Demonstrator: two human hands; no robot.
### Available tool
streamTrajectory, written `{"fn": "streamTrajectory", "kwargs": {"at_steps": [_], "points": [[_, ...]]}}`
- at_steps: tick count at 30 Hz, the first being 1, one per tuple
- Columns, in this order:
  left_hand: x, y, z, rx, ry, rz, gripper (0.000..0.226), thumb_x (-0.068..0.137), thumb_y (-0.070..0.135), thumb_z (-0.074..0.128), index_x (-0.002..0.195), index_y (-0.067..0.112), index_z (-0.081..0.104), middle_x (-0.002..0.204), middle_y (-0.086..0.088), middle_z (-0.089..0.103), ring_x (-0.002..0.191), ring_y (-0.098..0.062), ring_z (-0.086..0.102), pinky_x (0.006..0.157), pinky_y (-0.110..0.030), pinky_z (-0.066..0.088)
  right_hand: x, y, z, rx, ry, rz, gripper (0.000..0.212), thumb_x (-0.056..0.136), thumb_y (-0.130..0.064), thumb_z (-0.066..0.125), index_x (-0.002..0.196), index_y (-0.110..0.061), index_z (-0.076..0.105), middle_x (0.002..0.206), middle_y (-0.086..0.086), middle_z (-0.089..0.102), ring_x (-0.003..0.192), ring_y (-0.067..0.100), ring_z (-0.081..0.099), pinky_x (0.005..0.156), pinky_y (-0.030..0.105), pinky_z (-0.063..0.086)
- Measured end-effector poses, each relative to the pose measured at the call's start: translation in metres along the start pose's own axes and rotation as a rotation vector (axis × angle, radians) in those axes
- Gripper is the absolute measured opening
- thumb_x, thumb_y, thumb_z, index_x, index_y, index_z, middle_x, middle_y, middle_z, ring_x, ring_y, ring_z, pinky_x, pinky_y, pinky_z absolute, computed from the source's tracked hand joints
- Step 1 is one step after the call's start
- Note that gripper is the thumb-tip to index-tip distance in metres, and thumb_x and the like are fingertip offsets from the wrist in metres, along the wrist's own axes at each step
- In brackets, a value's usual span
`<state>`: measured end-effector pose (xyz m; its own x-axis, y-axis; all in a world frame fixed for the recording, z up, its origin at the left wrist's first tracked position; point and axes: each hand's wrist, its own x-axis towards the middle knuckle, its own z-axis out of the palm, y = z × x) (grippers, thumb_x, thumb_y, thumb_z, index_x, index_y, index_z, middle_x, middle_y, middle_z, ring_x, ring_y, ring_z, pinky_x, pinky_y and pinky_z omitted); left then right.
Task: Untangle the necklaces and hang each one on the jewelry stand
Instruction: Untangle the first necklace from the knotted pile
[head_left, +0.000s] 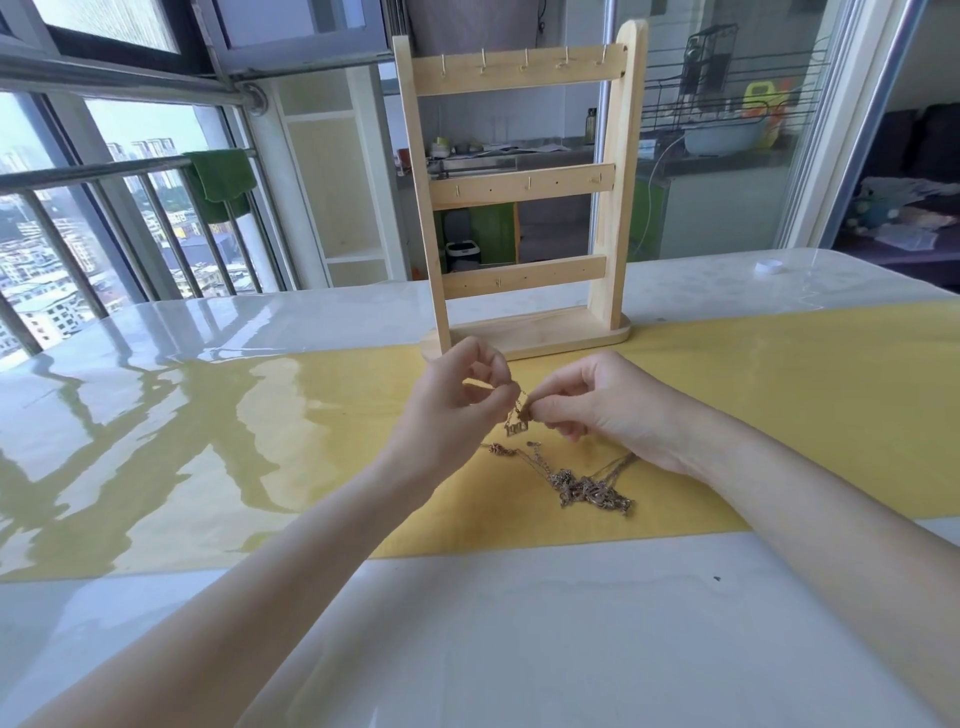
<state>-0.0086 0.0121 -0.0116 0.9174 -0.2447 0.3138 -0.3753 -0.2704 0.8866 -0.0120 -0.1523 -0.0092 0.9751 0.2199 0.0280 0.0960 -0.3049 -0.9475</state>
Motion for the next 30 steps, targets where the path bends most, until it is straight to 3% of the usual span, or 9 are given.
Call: {"fn": "streamTrajectory", "kwargs": {"at_steps": [3, 6, 10, 14, 21, 26, 30], "points": [[0.000, 0.000, -0.001, -0.025, -0.011, -0.052, 0.016, 0.089, 0.000, 0.059, 0.080, 0.010, 0.050, 0.079, -0.003, 0.055, 0.071, -0.015, 0.064, 0.082, -0.044, 0.053, 0.002, 0.003, -0.004, 0.114, 0.032, 0.002, 0.007, 0.085, -0.008, 0.067, 0.088, -0.003, 0.071, 0.066, 0.001, 0.058, 0.062, 0.011, 0.050, 0.061, 0.022, 0.043], [0.001, -0.001, -0.002, -0.066, 0.004, -0.077, 0.018, 0.088, 0.000, 0.061, 0.079, 0.011, 0.050, 0.081, -0.005, 0.056, 0.074, -0.017, 0.068, 0.082, -0.038, 0.055, 0.002, 0.002, -0.005, 0.163, 0.009, 0.007, 0.010, 0.085, -0.009, 0.067, 0.090, -0.001, 0.070, 0.076, 0.005, 0.062, 0.068, 0.011, 0.054, 0.061, 0.020, 0.047], [0.002, -0.002, -0.001, -0.046, 0.038, -0.074, 0.015, 0.088, 0.001, 0.060, 0.081, 0.010, 0.051, 0.082, -0.004, 0.057, 0.071, -0.016, 0.066, 0.084, -0.043, 0.054, 0.002, 0.002, -0.003, 0.157, -0.014, -0.005, 0.008, 0.082, -0.008, 0.069, 0.087, -0.001, 0.068, 0.086, 0.011, 0.067, 0.075, 0.012, 0.061, 0.066, 0.020, 0.049], [0.001, -0.002, -0.001, -0.056, 0.023, -0.049, 0.015, 0.089, 0.001, 0.060, 0.081, 0.009, 0.051, 0.085, -0.005, 0.055, 0.063, -0.014, 0.066, 0.074, -0.034, 0.057, 0.001, 0.000, 0.000, 0.188, -0.052, -0.013, 0.009, 0.079, -0.003, 0.071, 0.083, -0.003, 0.063, 0.080, 0.009, 0.065, 0.071, 0.011, 0.062, 0.066, 0.021, 0.049], [0.000, -0.003, 0.001, 0.012, 0.046, 0.022, 0.016, 0.089, 0.002, 0.059, 0.081, 0.013, 0.052, 0.084, 0.002, 0.055, 0.065, -0.014, 0.066, 0.075, -0.040, 0.054, -0.001, -0.004, 0.001, 0.217, -0.070, -0.026, 0.015, 0.078, 0.004, 0.070, 0.077, -0.007, 0.058, 0.069, 0.008, 0.063, 0.063, 0.013, 0.059, 0.061, 0.019, 0.050], [-0.004, -0.005, 0.012, 0.082, 0.035, 0.108, 0.021, 0.092, 0.001, 0.053, 0.080, 0.018, 0.049, 0.076, 0.011, 0.054, 0.059, 0.000, 0.057, 0.058, -0.023, 0.047, -0.002, -0.005, 0.007, 0.206, -0.101, -0.020, 0.020, 0.081, 0.011, 0.063, 0.074, -0.007, 0.057, 0.066, 0.006, 0.059, 0.063, 0.014, 0.054, 0.061, 0.019, 0.047], [-0.005, -0.006, 0.012, 0.116, 0.059, 0.211, 0.024, 0.093, -0.002, 0.050, 0.081, 0.018, 0.046, 0.078, 0.009, 0.052, 0.056, -0.002, 0.052, 0.051, -0.016, 0.041, -0.002, -0.007, 0.007, 0.406, -0.119, 0.040, 0.025, 0.083, 0.012, 0.057, 0.075, -0.011, 0.052, 0.066, 0.004, 0.054, 0.059, 0.011, 0.052, 0.063, 0.020, 0.044]]}}
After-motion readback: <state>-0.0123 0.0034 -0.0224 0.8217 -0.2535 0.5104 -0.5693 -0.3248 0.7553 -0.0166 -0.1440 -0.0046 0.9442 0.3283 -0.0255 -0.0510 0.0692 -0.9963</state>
